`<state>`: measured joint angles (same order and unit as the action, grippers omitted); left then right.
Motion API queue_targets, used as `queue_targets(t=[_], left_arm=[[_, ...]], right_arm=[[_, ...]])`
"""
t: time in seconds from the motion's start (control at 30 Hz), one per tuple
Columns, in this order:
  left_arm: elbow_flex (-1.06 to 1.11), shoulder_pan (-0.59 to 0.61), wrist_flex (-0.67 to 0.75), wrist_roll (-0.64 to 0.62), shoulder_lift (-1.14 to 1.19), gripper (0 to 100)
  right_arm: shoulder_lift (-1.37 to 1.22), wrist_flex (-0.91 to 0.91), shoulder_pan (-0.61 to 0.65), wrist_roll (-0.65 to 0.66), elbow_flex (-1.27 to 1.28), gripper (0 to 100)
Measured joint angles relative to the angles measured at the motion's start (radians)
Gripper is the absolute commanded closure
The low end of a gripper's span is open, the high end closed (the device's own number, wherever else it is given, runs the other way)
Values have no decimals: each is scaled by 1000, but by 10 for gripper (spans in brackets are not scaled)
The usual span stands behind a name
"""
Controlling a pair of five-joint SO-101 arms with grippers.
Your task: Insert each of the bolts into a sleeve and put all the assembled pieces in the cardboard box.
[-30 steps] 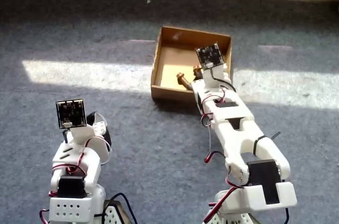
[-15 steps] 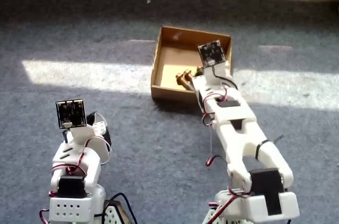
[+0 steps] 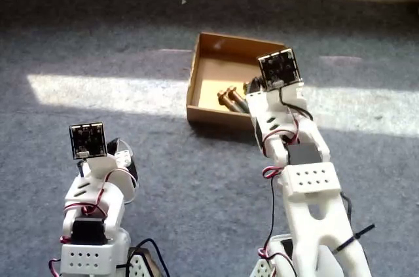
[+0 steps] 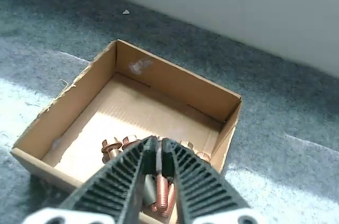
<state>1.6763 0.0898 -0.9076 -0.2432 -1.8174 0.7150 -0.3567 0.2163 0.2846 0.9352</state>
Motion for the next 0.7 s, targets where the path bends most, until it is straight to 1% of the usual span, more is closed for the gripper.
queue_targets(t=[0.43,0.7], left_arm=[[0,0,0,0,0,990],[0,0,0,0,0,990]], right_arm=[[264,-351,2,0,9,993],[516,-382,0,0,238,993]])
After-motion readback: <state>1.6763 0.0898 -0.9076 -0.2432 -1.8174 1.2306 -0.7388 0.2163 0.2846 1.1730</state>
